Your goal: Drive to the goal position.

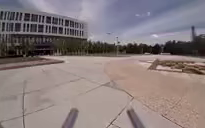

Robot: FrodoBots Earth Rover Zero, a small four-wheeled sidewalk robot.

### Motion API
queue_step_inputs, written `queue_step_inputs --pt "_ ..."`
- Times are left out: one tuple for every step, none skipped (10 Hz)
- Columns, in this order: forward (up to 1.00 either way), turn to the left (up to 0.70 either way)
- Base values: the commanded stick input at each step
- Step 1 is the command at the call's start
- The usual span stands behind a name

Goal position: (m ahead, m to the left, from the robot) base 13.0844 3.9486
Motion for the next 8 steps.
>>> queue_step_inputs --pt "0.50 0.00" --pt "0.50 0.00" --pt "0.50 0.00" --pt "0.50 0.00" --pt "0.50 0.00" --pt "0.50 0.00" --pt "0.50 0.00" --pt "0.50 0.00"
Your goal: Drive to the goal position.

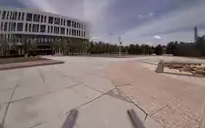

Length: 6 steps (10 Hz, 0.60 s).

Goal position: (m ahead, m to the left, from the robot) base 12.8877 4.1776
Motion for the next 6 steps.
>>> queue_step_inputs --pt "0.50 0.00" --pt "0.50 0.00" --pt "0.50 0.00" --pt "0.50 0.00" --pt "0.50 0.00" --pt "0.50 0.00"
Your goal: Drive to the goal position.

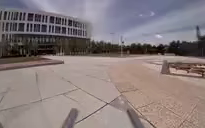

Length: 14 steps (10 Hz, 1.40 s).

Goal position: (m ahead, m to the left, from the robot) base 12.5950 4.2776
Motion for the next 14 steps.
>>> queue_step_inputs --pt "0.50 0.00" --pt "0.50 0.00" --pt "0.50 0.00" --pt "0.50 0.00" --pt "0.50 0.00" --pt "0.50 0.00" --pt "0.50 0.00" --pt "0.50 0.00" --pt "0.50 0.00" --pt "0.50 0.00" --pt "0.50 0.00" --pt "0.50 0.00" --pt "0.50 0.00" --pt "0.50 0.00"
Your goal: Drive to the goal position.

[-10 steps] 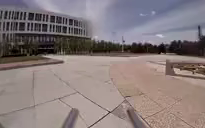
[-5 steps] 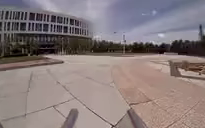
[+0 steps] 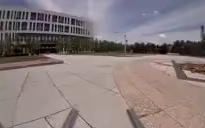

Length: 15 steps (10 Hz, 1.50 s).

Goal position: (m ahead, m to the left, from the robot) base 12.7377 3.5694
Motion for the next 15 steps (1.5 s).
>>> queue_step_inputs --pt "0.50 0.00" --pt "0.50 0.00" --pt "0.50 0.00" --pt "0.50 0.00" --pt "0.50 0.00" --pt "0.50 0.00" --pt "0.50 0.00" --pt "0.50 0.00" --pt "0.50 0.00" --pt "0.50 0.00" --pt "0.50 0.00" --pt "0.50 0.00" --pt "0.50 0.00" --pt "0.50 0.00" --pt "0.50 0.00"
